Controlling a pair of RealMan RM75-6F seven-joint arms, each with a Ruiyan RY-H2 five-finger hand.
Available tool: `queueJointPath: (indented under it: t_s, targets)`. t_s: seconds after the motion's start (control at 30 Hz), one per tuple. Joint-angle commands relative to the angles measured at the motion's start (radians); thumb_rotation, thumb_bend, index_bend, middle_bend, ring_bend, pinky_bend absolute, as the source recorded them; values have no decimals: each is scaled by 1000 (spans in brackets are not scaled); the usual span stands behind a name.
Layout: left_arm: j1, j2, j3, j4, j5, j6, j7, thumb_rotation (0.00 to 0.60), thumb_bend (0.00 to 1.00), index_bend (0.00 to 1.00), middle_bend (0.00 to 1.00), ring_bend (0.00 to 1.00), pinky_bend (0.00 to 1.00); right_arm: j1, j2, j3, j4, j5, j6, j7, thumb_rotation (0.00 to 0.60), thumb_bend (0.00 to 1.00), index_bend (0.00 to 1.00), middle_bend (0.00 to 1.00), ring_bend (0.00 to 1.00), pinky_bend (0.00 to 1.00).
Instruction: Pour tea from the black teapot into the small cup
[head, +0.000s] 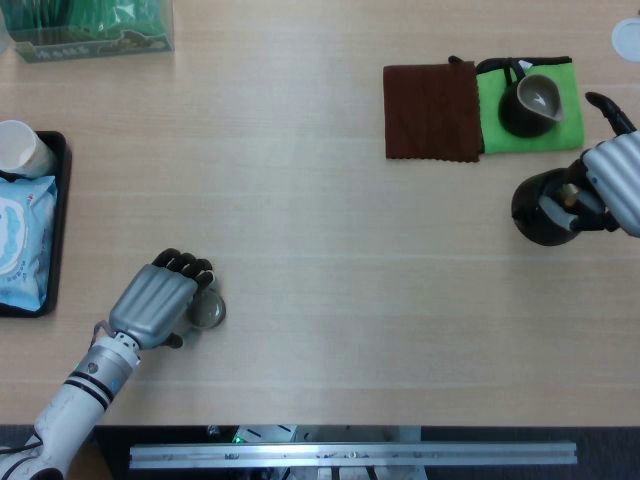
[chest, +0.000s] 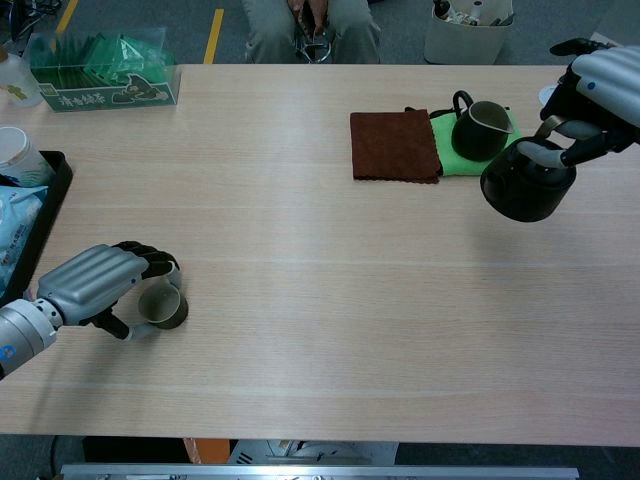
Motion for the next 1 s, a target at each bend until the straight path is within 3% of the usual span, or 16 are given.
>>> queueJointPath:
  t_s: [0.03, 0.23, 0.53, 1.0]
  targets:
    - [-2, -1, -2, 0, 0, 3, -7, 600, 251, 383, 234, 172, 157, 0, 1, 0, -1, 0, 0, 0, 440, 328, 1000, 963, 912, 60]
    - [-18, -2, -21, -7, -8, -1, -29, 600, 251, 421, 245, 172, 157, -2, 4, 4, -2, 5, 2, 0, 441, 328, 1000, 962, 911, 59]
    - [-86, -8, -91, -58, -47, -42, -35, 600, 251, 429, 249, 173, 157, 0, 9, 10, -10, 2, 5, 6, 443, 327, 1000, 962, 911, 60]
    - [-237, -139, -184, -36, -203, -154, 66, 600, 251, 431, 248, 173, 157, -2, 29, 19, -16, 0, 13, 23, 443, 328, 1000, 962, 911, 60]
